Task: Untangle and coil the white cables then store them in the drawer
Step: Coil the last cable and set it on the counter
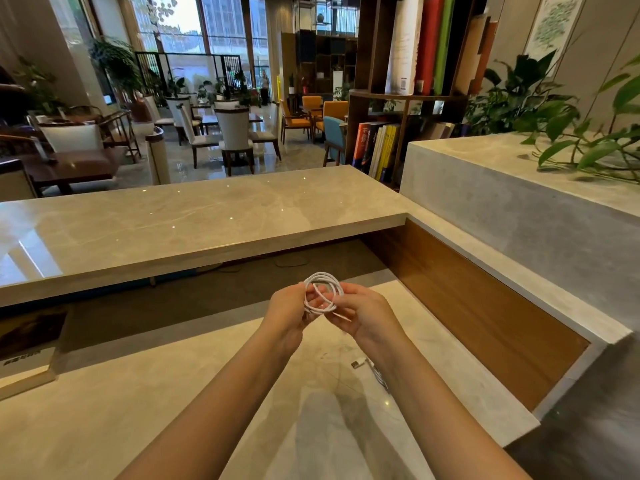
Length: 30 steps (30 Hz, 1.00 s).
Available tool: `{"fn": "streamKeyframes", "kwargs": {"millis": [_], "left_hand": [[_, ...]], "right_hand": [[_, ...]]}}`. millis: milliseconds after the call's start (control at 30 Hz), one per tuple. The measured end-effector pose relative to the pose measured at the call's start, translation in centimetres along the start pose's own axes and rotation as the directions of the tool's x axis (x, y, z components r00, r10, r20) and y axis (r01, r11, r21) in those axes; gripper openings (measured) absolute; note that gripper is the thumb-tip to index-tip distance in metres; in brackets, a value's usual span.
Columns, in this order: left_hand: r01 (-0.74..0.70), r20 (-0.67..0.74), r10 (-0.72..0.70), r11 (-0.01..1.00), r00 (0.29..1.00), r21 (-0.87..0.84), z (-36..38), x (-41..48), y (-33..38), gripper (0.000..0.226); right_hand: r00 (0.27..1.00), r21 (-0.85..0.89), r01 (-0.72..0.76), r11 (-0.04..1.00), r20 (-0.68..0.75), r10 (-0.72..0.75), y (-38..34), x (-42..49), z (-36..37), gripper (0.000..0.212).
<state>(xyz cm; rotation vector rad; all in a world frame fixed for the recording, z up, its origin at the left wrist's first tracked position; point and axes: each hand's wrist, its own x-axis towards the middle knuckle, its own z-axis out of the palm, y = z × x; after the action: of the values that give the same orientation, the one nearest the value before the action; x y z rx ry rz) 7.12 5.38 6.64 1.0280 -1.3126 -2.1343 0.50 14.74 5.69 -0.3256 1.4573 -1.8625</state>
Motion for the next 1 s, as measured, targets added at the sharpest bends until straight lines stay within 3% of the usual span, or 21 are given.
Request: {"fn": "streamKeyframes", "kwargs": {"millis": [67, 133, 200, 267, 333, 433, 533, 633, 700, 767, 833, 900, 933, 1000], "left_hand": [[0.101, 0.073, -0.088, 0.976, 0.993, -0.192, 0.2, -0.3, 0.0, 0.030], [0.164, 0.132, -0.134, 0.953, 0.982, -0.255, 0.3, -0.5, -0.2, 0.030], [0.185, 0.172, -0.150, 0.960, 0.974, -0.211, 0.5, -0.6, -0.5, 0.027], [0.168, 0.218, -0.140, 0.979, 0.966, -0.117, 0.5, -0.4, -0.5, 0.024], [0.139, 0.272, -0.128, 0.990, 0.954, -0.022, 0.3, -0.2, -0.1, 0.024], [0.152, 0.370, -0.172, 0.985, 0.913, 0.083, 0.0, -0.2, 0.5, 0.028], [0.177, 0.437, -0.207, 0.978, 0.875, 0.109, 0.1, -0.4, 1.1, 0.027], [0.206, 0.502, -0.214, 0.976, 0.838, 0.072, 0.3, -0.3, 1.5, 0.025], [0.132, 0.523, -0.192, 0.980, 0.830, 0.151, 0.1, -0.1, 1.6, 0.018], [-0.078, 0.487, -0.135, 0.917, 0.863, 0.392, 0.3, 0.0, 1.3, 0.016], [-0.306, 0.428, -0.021, 0.669, 0.903, 0.678, 0.9, 0.2, 0.8, 0.020], [-0.468, 0.446, 0.149, 0.361, 0.883, 0.806, 1.7, 0.5, 0.0, 0.020], [-0.516, 0.471, 0.222, 0.233, 0.853, 0.824, 2.0, 0.6, -0.3, 0.016], [-0.557, 0.502, 0.330, 0.091, 0.799, 0.826, 2.2, 1.2, -0.5, 0.009]], "right_hand": [[0.996, 0.118, -0.083, 0.990, -0.023, 0.086, 0.2, 0.1, -0.4, 0.021], [0.988, 0.121, -0.128, 0.984, -0.073, 0.138, 0.5, 0.4, -0.8, 0.022], [0.980, -0.001, -0.130, 0.992, -0.150, 0.128, 0.8, 0.6, -1.1, 0.024], [0.972, -0.314, -0.052, 0.948, -0.234, -0.024, 1.2, 0.7, -1.3, 0.023], [0.938, -0.625, 0.124, 0.771, -0.180, -0.297, 1.6, 0.7, -1.8, 0.022], [0.792, -0.826, 0.398, 0.398, 0.090, -0.604, 1.1, 0.9, -2.4, 0.023], [0.602, -0.855, 0.519, -0.016, 0.378, -0.704, 0.3, 1.3, -2.8, 0.015], [0.464, -0.812, 0.546, -0.207, 0.498, -0.733, -0.2, 1.6, -3.8, 0.014], [0.448, -0.803, 0.543, -0.246, 0.525, -0.724, -0.3, 1.8, -4.5, 0.020], [0.468, -0.801, 0.549, -0.238, 0.531, -0.707, -0.1, 1.9, -4.8, 0.022], [0.483, -0.807, 0.556, -0.200, 0.510, -0.712, 0.1, 1.8, -4.5, 0.022], [0.515, -0.817, 0.566, -0.112, 0.456, -0.726, -0.1, 1.6, -3.8, 0.022], [0.564, -0.821, 0.570, -0.037, 0.424, -0.709, -0.3, 1.5, -3.4, 0.020], [0.705, -0.813, 0.561, 0.152, 0.374, -0.602, -1.4, 1.2, -2.9, 0.017]]}}
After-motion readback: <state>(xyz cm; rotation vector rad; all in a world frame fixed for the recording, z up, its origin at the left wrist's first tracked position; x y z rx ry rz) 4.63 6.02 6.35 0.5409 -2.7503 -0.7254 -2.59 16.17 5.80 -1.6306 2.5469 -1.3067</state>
